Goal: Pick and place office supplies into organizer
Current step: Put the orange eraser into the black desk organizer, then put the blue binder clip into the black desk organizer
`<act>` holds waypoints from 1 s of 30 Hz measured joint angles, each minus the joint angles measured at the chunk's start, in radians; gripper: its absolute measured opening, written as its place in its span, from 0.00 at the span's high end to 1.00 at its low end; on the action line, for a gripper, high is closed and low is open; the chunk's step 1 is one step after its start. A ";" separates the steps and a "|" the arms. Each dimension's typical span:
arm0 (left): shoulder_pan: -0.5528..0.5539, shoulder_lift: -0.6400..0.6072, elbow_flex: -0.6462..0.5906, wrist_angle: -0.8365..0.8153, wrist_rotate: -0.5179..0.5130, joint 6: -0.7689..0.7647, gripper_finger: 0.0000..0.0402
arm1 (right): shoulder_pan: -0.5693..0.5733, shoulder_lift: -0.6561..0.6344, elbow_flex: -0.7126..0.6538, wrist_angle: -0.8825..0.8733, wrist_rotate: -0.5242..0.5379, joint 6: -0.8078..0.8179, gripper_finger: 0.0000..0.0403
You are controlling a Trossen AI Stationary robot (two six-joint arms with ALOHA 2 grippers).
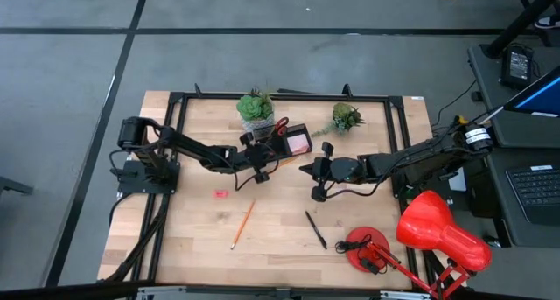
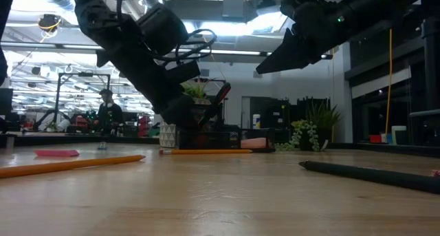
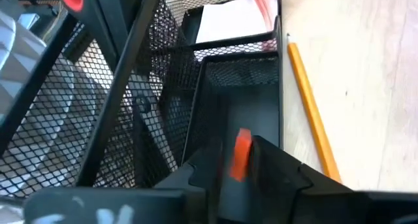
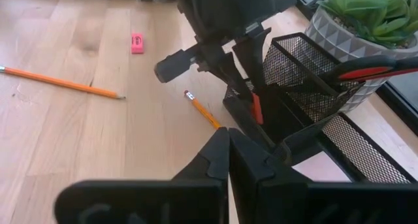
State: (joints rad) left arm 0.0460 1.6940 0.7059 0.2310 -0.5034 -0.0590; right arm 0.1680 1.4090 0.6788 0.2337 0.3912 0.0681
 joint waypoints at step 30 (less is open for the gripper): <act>-0.165 -0.591 -0.171 -0.161 -0.059 -0.048 0.79 | 0.039 0.001 0.001 -0.021 -0.001 -0.022 0.98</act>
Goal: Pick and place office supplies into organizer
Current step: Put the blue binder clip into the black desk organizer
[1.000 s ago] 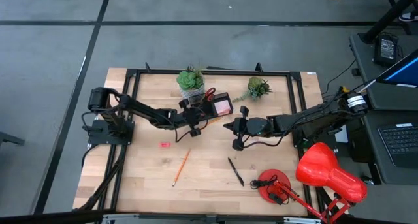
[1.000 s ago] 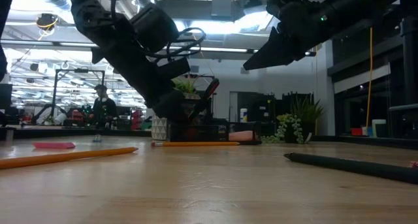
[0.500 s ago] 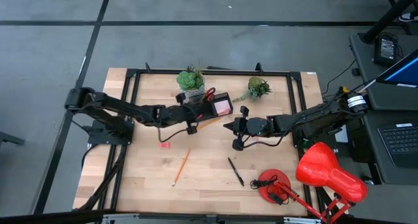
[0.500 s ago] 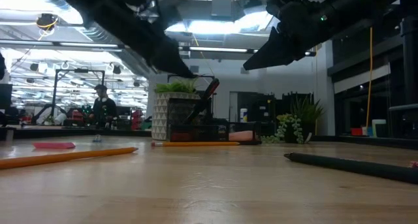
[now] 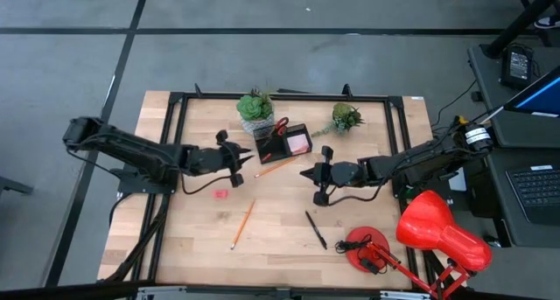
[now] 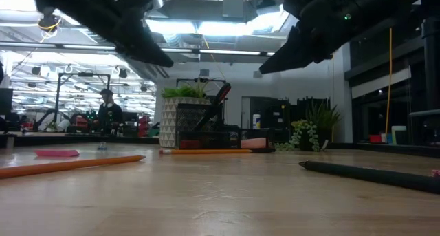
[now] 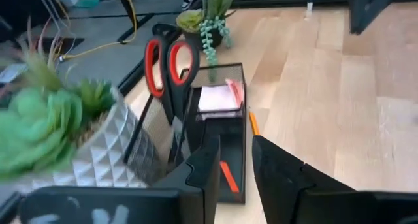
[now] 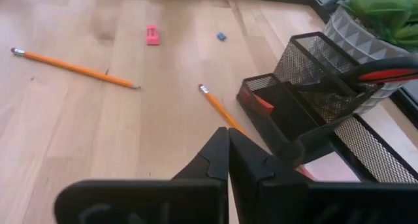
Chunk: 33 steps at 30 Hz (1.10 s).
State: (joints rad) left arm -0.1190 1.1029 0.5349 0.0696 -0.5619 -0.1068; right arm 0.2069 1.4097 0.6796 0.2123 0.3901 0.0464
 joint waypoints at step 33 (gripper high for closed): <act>-0.052 -0.073 -0.101 -0.410 0.047 -0.774 0.75 | 0.003 0.000 0.000 0.030 0.000 -0.157 0.98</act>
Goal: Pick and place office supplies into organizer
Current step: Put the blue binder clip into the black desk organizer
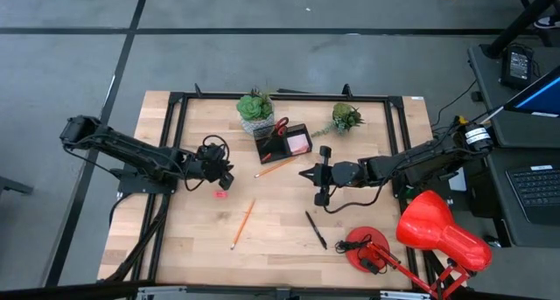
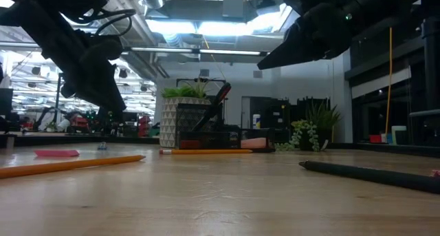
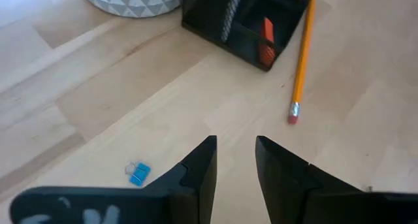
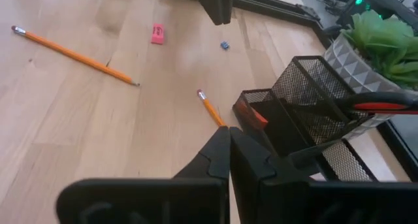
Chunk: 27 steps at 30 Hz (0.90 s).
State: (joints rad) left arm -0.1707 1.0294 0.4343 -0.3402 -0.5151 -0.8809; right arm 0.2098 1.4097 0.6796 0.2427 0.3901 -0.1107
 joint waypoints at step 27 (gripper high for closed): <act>-0.001 0.098 0.180 -0.286 -0.007 -0.200 0.75 | 0.000 0.000 0.000 0.000 -0.001 0.001 0.98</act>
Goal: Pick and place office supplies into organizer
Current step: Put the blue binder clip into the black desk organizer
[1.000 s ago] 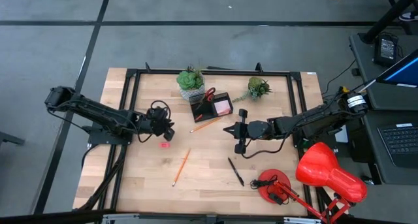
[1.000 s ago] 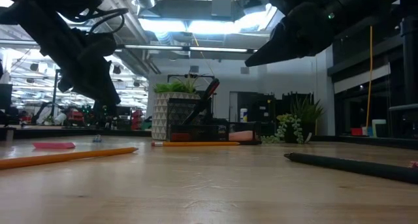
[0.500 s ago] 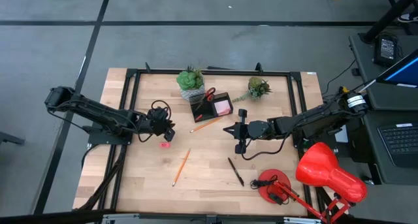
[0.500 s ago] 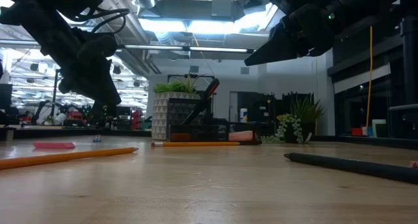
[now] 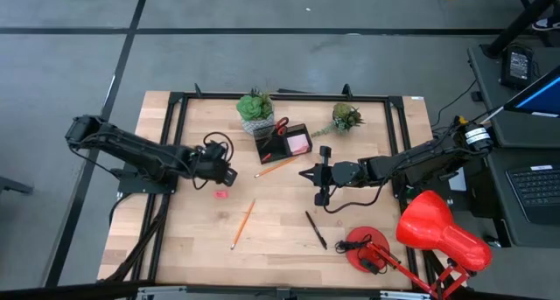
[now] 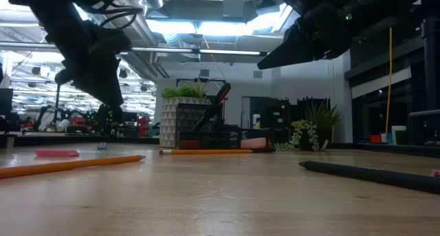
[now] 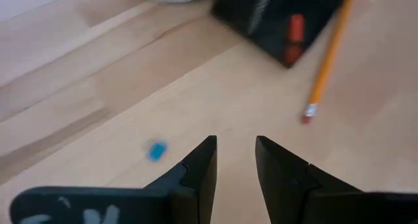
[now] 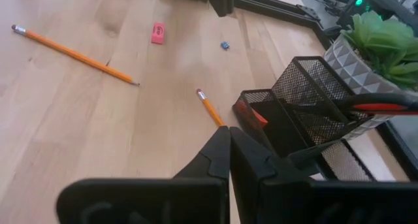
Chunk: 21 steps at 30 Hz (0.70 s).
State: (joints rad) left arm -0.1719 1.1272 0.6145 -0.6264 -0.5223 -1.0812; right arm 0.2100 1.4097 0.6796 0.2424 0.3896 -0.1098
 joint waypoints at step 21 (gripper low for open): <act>0.083 0.305 0.072 -0.147 0.022 -0.410 0.75 | 0.000 0.000 0.000 -0.047 -0.002 0.083 0.98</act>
State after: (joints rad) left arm -0.0890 1.4325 0.6861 -0.7733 -0.5003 -1.4916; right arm 0.2100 1.4097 0.6796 0.1951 0.3874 -0.0269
